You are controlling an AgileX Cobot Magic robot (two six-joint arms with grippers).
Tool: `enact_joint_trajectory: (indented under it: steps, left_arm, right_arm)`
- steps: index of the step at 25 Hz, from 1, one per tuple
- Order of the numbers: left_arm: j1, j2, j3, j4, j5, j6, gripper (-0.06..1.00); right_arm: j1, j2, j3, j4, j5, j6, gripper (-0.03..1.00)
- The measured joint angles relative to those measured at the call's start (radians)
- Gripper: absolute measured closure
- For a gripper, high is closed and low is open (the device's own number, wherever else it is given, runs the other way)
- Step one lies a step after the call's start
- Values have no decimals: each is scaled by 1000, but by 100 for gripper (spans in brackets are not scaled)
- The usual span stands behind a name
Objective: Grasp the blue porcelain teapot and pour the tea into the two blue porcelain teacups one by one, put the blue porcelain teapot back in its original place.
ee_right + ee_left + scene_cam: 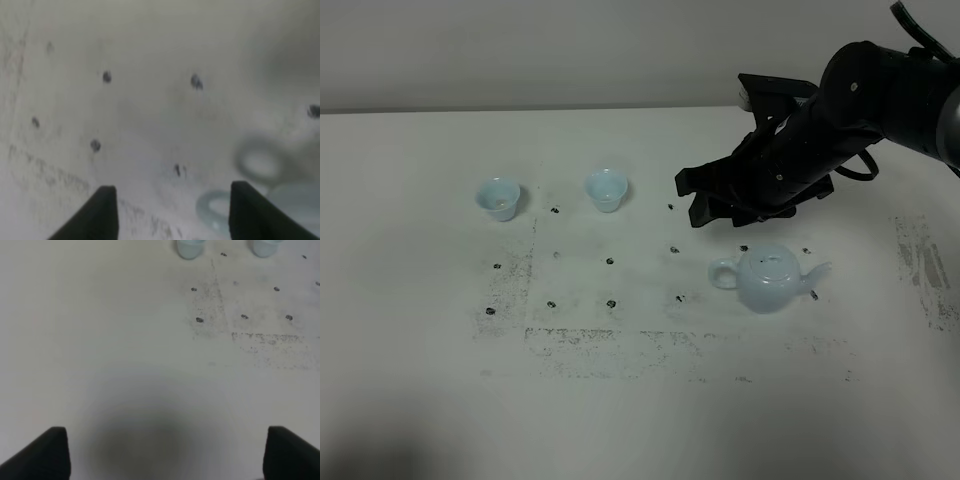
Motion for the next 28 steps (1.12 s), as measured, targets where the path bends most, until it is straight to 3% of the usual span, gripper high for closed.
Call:
enact_joint_trajectory:
  steps: [4,10,28]
  left_arm:
    - [0,0,0,0,0,0,20]
    - [0,0,0,0,0,0,20]
    - [0,0,0,0,0,0,20]
  right_arm:
    - [0,37,0,61,-76,0,50]
    - [0,111,0,91,-100,0,50]
    - [0,144,0,74,21,0,50]
